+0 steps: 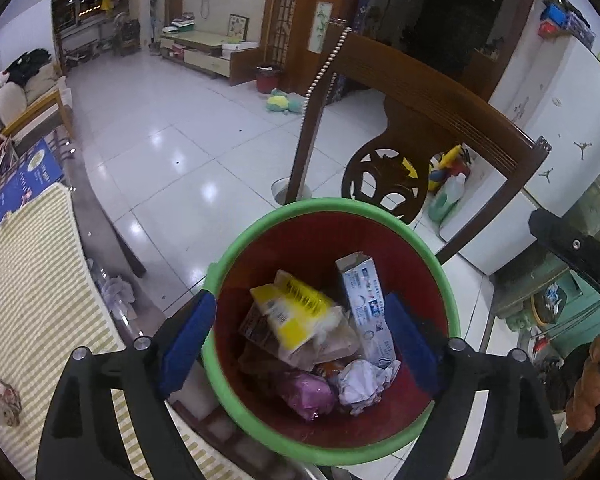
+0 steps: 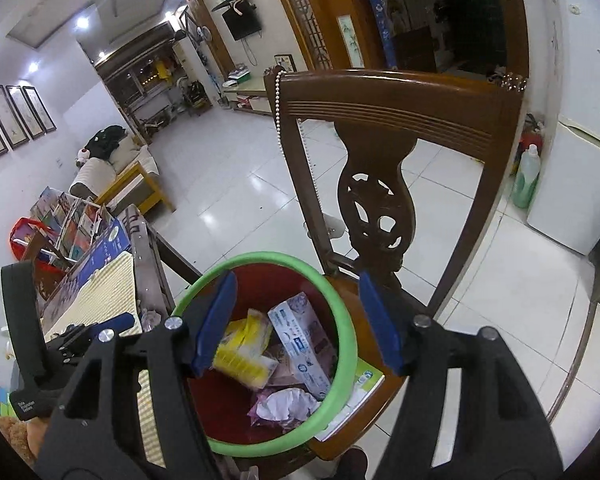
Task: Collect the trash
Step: 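Move both open tools back over the remaining trash on the table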
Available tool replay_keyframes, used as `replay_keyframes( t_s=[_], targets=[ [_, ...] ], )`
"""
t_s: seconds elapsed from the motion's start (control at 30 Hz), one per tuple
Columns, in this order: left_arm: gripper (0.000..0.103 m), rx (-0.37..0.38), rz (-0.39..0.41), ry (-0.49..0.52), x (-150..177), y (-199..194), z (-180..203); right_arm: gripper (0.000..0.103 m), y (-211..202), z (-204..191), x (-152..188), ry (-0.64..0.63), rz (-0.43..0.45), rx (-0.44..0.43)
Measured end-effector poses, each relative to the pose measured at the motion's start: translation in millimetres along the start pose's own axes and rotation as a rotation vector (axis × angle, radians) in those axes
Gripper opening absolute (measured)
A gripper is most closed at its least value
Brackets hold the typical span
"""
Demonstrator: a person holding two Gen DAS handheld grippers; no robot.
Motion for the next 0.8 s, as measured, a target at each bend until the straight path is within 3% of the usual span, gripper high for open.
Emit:
replay_keyframes(
  t_s=[0.4,0.57,0.8],
  targets=[
    [0.083,-0.029,0.021,-0.091,20,-26,-64,0.062,-3,-60,3,-0.075,0.002,-0.036],
    [0.083,-0.049,0.044,-0.132,29,-46,-104,0.062,5,-113,8,-0.128,-0.017,-0.083],
    [0.086,-0.11,0.046,-0.228,51,-69,-189,0.063,17,-190,31,-0.196,-0.068,-0.147]
  ],
)
Point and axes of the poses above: each gripper's, at about its wrist camera, not at the fingertips, and y roughly the way its jaws point, z to its right, x to its underside, the point moved 9 cm from there along y, roughly the way its jaws point, and after that the axes turned 12 degrees about -y, right-handed, at the moved point
